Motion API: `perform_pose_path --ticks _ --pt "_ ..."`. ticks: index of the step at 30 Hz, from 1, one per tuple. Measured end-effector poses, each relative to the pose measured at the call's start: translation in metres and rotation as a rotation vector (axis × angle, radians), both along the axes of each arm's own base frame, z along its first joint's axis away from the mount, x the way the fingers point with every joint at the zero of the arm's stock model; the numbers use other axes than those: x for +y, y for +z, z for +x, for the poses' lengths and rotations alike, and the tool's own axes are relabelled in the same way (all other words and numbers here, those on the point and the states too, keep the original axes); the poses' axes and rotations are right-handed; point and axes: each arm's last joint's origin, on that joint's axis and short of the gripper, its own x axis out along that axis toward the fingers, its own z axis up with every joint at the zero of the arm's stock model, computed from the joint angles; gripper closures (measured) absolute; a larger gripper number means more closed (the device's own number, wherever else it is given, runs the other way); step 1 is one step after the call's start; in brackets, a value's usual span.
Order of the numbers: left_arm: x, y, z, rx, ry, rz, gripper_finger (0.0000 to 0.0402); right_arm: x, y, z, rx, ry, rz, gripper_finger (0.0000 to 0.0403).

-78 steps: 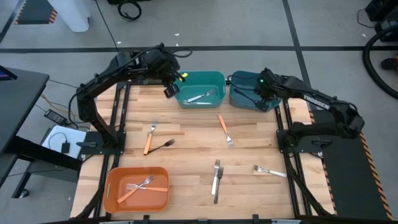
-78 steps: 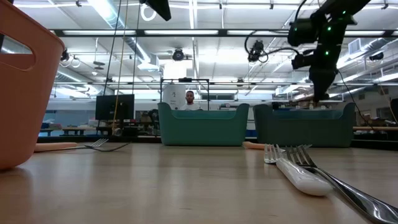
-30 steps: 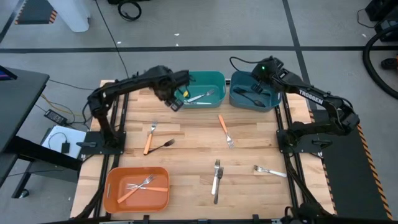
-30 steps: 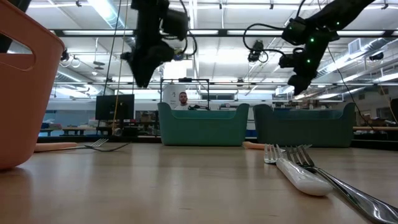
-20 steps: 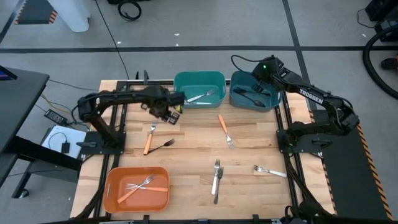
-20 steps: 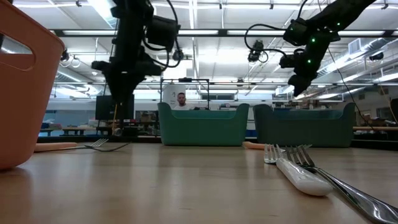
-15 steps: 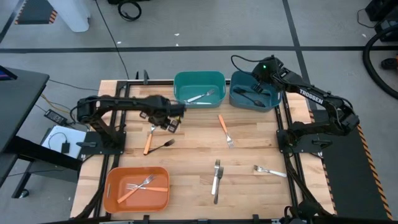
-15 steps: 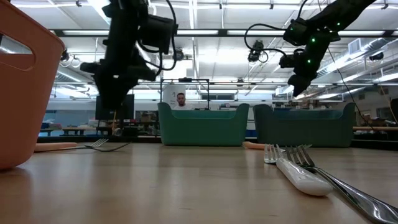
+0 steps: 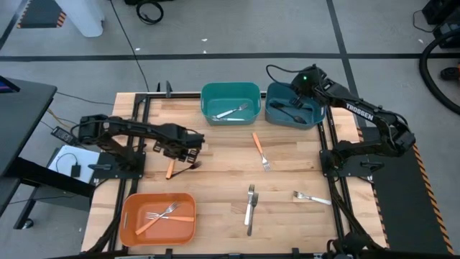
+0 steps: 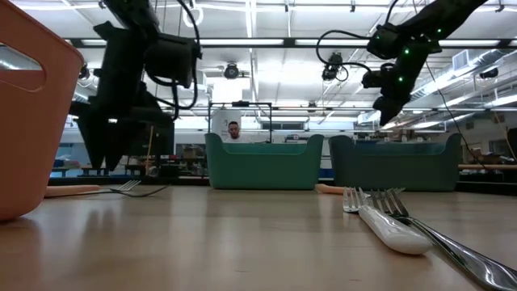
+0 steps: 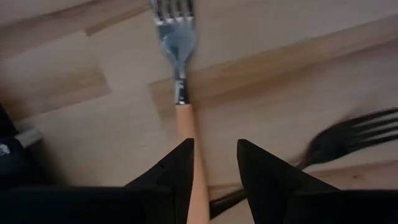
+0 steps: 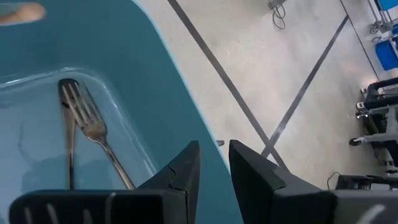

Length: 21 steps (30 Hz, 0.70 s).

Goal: Sort silverware by color (type)
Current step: Put the left orange fork into the orange bin

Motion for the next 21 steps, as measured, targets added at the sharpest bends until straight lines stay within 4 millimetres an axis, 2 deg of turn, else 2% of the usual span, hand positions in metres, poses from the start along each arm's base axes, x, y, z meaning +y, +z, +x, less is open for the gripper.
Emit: perform_pose_path --ticks 3,7,11,15,18,21 --pt "-0.001 -0.002 -0.01 -0.002 0.011 0.005 0.0269 0.002 0.0 0.003 -0.05 0.003 0.019 0.0308" --pt "-0.002 -0.016 -0.018 0.001 0.012 -0.007 0.0269 0.004 -0.001 0.006 -0.12 0.009 0.052 0.0308" --pt "-0.002 -0.03 -0.02 -0.05 0.023 -0.001 0.0269 0.004 -0.001 0.006 -0.123 0.011 0.056 0.0309" --pt "-0.001 -0.038 -0.027 -0.047 0.109 0.0 0.0271 0.004 -0.001 0.006 -0.118 0.011 0.058 0.0308" --pt "-0.002 -0.044 -0.032 -0.045 0.125 0.002 0.0284 0.006 -0.001 0.008 -0.116 0.021 0.06 0.0308" --pt "-0.002 -0.045 -0.032 -0.056 0.108 0.001 0.0314 0.008 -0.001 0.011 -0.116 0.037 0.06 0.0309"
